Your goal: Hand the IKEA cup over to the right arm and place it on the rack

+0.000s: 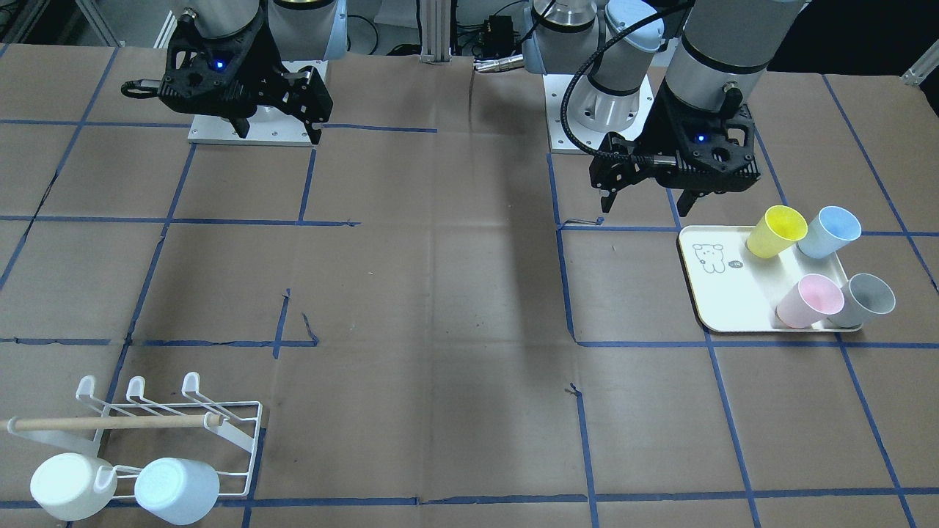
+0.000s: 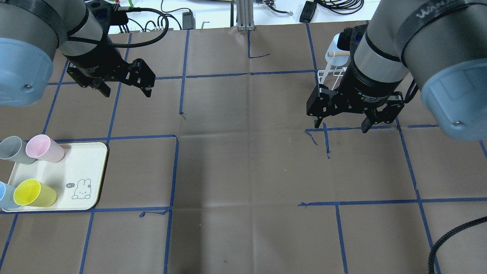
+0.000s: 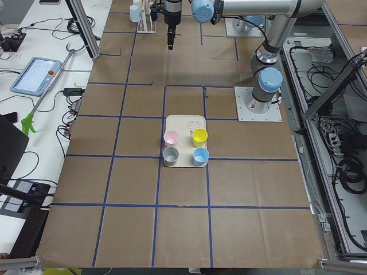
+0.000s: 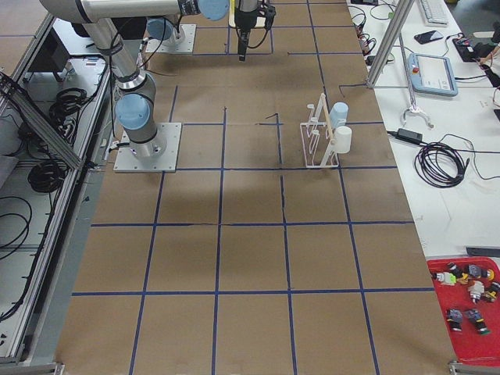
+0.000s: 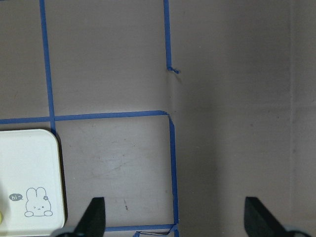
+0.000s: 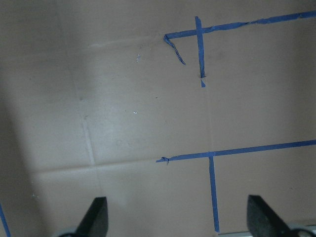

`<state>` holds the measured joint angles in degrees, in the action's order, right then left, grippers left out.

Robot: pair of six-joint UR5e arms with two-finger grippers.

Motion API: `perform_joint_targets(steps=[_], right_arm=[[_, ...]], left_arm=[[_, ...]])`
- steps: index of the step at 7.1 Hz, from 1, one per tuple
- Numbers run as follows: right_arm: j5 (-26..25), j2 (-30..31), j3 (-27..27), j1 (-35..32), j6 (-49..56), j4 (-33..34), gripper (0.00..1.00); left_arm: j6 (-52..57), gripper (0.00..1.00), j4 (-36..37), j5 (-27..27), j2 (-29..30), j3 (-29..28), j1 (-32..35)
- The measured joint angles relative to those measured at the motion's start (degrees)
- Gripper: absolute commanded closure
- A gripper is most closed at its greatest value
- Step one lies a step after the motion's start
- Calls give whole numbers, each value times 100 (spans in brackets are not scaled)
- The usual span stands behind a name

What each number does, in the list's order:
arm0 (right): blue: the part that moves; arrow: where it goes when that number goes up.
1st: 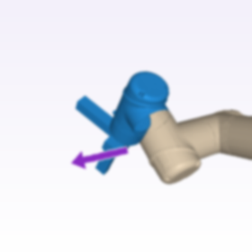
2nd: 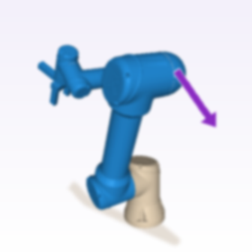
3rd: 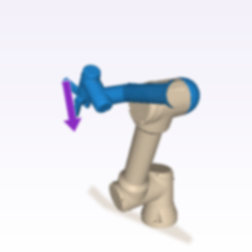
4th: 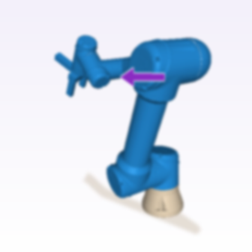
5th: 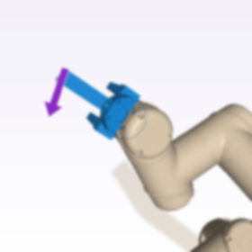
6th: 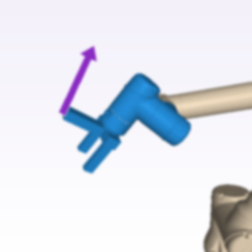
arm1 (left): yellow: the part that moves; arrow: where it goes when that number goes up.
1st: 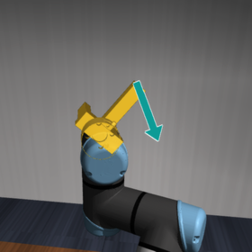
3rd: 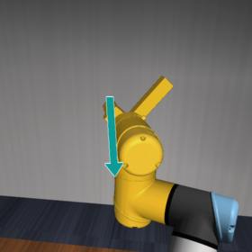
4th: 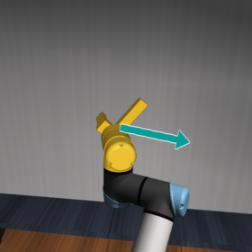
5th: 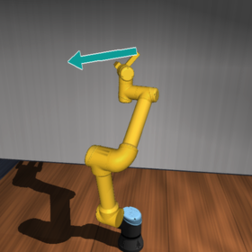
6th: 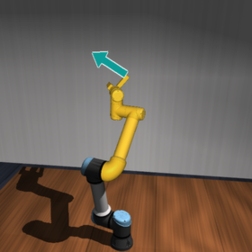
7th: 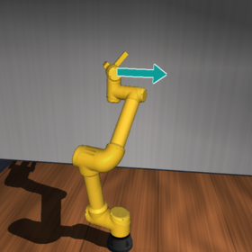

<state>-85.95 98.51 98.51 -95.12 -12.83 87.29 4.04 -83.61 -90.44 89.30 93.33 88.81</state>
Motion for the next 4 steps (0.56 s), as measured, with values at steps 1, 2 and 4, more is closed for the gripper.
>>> perform_joint_targets(steps=[1, 2, 4], right_arm=[[-1, 62, 76, 1, -5, 25, 0], [5, 90, 123, 3, -10, 39, 0], [34, 97, 150, -2, -34, 43, 0]], left_arm=[[0, 1, 2, 0, 0, 1, -3], [0, 1, 2, 0, 0, 1, -3], [0, 1, 2, 0, 0, 1, 1]])
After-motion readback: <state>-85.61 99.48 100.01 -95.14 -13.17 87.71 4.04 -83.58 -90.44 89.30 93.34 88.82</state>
